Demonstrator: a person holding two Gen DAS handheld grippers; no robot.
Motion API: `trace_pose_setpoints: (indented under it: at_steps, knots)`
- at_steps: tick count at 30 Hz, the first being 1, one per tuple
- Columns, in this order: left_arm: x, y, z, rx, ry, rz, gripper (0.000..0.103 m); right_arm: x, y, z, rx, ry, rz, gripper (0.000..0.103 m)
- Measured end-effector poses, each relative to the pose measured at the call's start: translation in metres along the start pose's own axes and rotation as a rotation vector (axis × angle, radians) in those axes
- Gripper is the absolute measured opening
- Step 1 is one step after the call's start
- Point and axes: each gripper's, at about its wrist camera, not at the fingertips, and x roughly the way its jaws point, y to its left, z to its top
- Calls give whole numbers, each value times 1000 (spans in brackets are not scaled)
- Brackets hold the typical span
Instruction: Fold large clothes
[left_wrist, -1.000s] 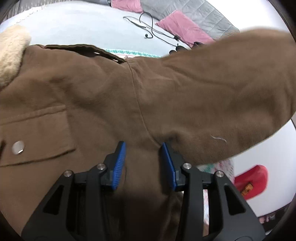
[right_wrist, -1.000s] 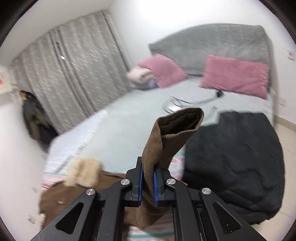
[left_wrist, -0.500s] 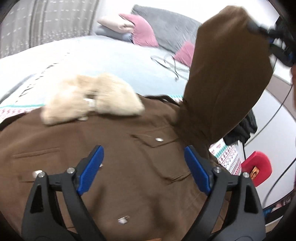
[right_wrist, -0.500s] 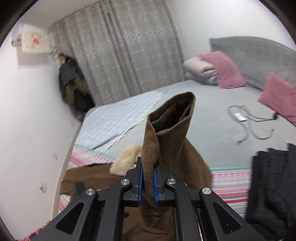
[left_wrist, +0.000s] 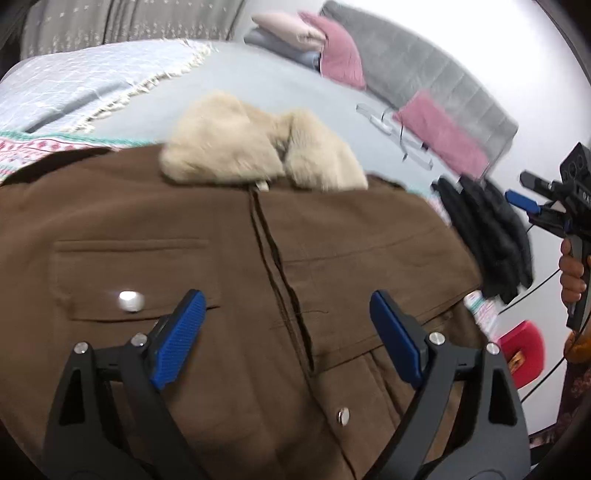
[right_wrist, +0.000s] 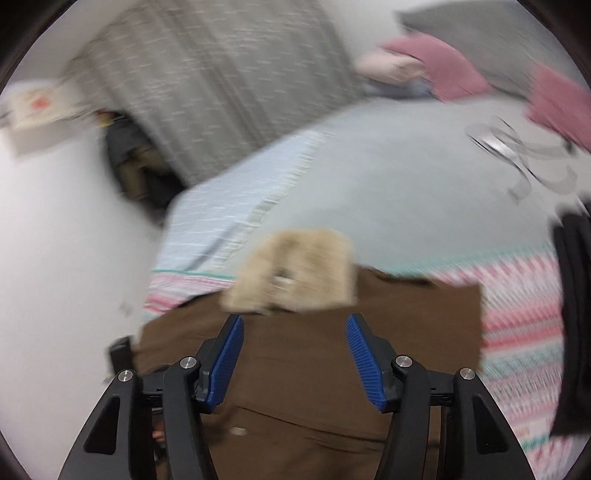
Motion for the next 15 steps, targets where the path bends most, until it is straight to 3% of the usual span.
trace_pose_setpoints:
  at_steps: [3,4,6,7,9,11,15]
  knots:
    - [33,-15,-2,33,101,55,58,14,-50,-21,80,20,-93,59]
    - [41,-21,-3,42,132,77,40,19,-67,-30,104,28,-129,59]
    - [46,-33,-5,81,113,193,23,20,-92,-42,132,34,-163,59]
    - [42,-36,-6,98,91,234,7,22,-105,-49,148,37,-182,59]
    - [18,-40,-6,72,12,234,5,26,-123,-61,171,44,-208,59]
    - [9,-35,-8,45,9,253,3,29,-139,-74,191,41,-218,59]
    - [37,-20,-19,98,163,445,3,51,-150,-90,197,73,-240,59]
